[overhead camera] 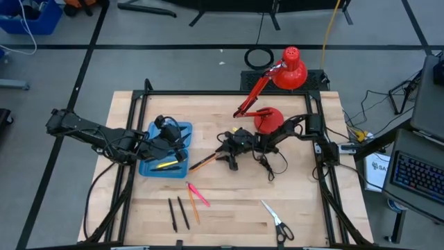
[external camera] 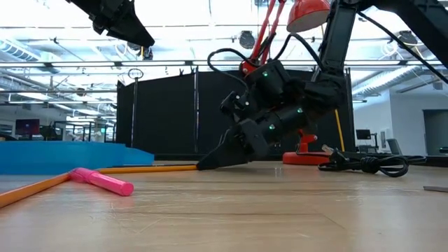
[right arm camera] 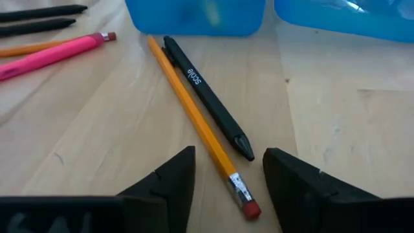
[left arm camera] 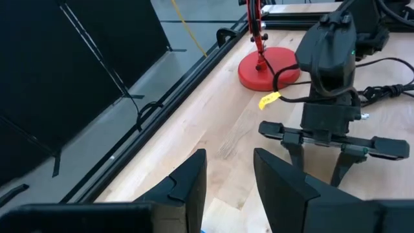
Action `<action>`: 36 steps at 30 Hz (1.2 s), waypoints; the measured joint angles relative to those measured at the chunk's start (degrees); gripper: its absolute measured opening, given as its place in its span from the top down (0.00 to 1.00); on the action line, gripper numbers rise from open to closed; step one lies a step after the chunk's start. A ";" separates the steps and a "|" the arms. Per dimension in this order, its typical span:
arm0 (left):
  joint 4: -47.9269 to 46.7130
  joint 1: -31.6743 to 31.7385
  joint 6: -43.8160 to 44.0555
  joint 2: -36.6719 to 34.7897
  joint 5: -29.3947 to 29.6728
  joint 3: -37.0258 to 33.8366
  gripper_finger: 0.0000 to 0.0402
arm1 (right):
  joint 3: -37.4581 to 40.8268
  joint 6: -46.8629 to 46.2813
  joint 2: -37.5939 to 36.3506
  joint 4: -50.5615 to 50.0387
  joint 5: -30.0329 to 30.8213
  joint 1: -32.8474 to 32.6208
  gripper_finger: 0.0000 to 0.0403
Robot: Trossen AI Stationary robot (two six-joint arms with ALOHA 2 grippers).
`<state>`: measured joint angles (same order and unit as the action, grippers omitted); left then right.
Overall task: Pick & place school supplies into a supply box
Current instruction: Put the yellow pencil into the blue supply box
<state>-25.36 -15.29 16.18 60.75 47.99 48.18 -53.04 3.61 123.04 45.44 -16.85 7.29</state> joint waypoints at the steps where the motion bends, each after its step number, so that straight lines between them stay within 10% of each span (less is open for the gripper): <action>1: 0.00 0.00 -0.09 0.00 0.00 0.00 0.67 | 0.00 -0.34 0.00 -0.34 -0.06 -0.15 0.61; 25: -0.04 0.00 -0.56 0.00 -0.14 0.00 0.67 | 0.17 -0.19 0.11 -3.95 0.52 -5.56 0.97; 36: -0.07 0.00 -0.54 0.00 -0.16 0.00 0.67 | 0.22 -1.37 0.27 -0.98 1.65 -6.44 0.98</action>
<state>-25.43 -15.29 15.64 60.75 47.83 48.18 -52.82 2.24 123.31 44.46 -15.20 0.85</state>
